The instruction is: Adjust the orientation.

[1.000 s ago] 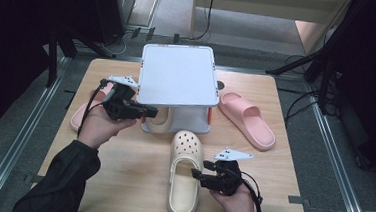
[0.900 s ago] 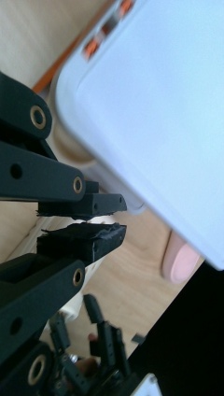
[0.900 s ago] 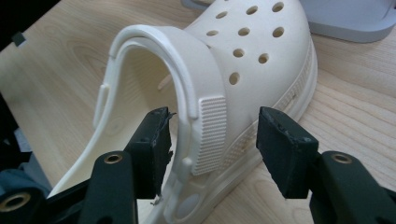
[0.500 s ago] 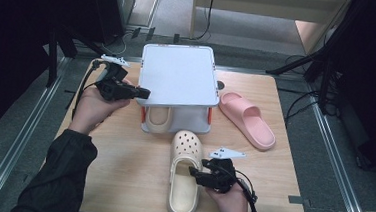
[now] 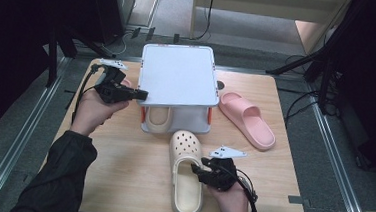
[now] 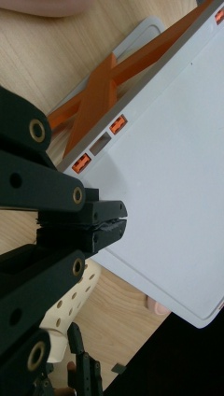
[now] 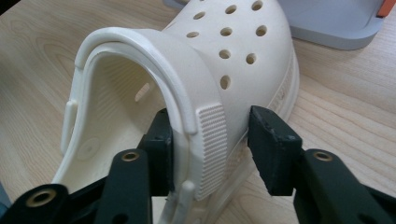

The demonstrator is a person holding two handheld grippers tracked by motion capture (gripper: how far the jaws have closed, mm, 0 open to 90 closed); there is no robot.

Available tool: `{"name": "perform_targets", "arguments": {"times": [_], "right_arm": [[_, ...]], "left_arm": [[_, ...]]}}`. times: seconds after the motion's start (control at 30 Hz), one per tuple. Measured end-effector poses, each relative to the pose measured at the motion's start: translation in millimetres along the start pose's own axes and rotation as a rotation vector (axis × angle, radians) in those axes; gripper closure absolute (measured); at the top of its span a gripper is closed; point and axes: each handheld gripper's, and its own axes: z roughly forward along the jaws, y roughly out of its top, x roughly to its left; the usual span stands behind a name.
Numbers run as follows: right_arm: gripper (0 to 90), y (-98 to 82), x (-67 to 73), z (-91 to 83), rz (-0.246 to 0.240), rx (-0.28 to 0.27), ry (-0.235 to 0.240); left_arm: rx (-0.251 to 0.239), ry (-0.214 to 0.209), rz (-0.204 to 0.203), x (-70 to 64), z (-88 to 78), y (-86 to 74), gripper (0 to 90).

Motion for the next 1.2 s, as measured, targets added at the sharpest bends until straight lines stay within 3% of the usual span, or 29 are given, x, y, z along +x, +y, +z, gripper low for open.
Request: {"name": "perform_targets", "arguments": {"times": [0.17, 0.33, 0.6, 0.87, 1.2], "right_arm": [[63.7, 1.4, -1.8, -1.7, -0.017, -0.007, -0.009], [71.3, 5.8, -5.1, -4.0, -0.045, -0.009, -0.039], [76.0, 17.6, -20.8, -12.0, 0.022, -0.025, -0.034], [76.2, 38.0, -28.3, -16.0, 0.023, -0.069, -0.048], [75.9, 72.8, -48.2, -9.4, 0.074, -0.137, -0.09]], "left_arm": [[0.003, 0.017, 0.015, -2.4, -0.1, 0.1, 89.5], [-0.005, 0.009, 0.008, -1.3, 0.1, -0.7, 89.4], [-0.003, 0.014, 0.015, -2.4, 0.1, -0.7, 89.2], [-0.003, 0.01, 0.015, -1.9, -0.1, -0.9, 88.6], [-0.01, 0.003, 0.008, -1.1, -0.2, -1.8, 88.6]]}}
